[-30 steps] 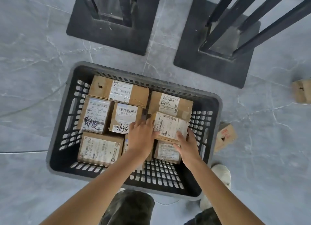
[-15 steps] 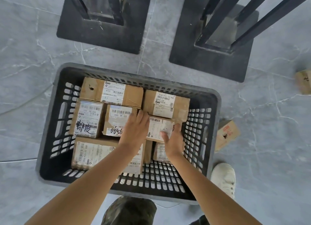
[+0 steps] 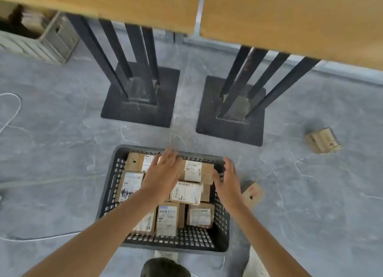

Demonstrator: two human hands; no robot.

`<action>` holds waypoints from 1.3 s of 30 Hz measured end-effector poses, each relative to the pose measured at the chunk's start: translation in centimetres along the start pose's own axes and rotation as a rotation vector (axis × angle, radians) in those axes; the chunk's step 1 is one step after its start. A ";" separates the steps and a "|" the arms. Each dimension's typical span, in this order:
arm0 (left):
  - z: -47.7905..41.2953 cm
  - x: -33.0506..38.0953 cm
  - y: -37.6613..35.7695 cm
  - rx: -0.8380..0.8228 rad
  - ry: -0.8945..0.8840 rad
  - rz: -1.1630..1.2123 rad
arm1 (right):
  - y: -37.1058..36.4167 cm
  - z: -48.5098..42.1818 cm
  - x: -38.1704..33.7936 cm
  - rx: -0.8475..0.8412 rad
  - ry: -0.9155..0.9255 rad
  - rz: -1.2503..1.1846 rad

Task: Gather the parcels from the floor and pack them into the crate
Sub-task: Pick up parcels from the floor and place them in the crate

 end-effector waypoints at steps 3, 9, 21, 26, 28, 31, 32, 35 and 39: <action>0.4 5.0 13.3 0.143 -0.096 0.043 | 8.7 2.9 -8.4 0.102 0.118 -0.011; 5.4 16.7 38.4 0.406 -0.220 0.010 | 29.2 13.3 -24.2 0.363 0.341 -0.078; 24.5 40.7 57.1 0.684 -0.494 -0.038 | 58.6 40.3 -22.5 0.747 0.409 -0.138; 30.4 50.1 58.5 0.768 -0.579 -0.022 | 66.3 49.3 -17.3 0.878 0.430 -0.089; 32.0 53.1 58.0 0.782 -0.605 -0.041 | 68.3 52.0 -15.3 0.891 0.428 -0.063; 33.4 56.6 57.1 0.776 -0.631 -0.043 | 70.4 54.8 -12.6 0.926 0.422 -0.042; 33.7 57.6 56.8 0.779 -0.635 -0.041 | 70.9 55.5 -11.7 0.930 0.415 -0.045; 34.1 59.9 55.9 0.781 -0.659 -0.028 | 71.9 56.4 -9.8 0.925 0.393 -0.046; 33.1 61.7 55.1 0.781 -0.674 -0.018 | 72.9 55.9 -8.7 0.918 0.384 -0.039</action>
Point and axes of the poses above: each hand's wrist, its own z-axis away from the middle knuckle, its own y-axis out of the back of the hand, x = y × z, the point moved 8 cm from there along -z, towards the middle knuckle, and after that the axes turned 3 degrees about y, right-handed, at the moved point
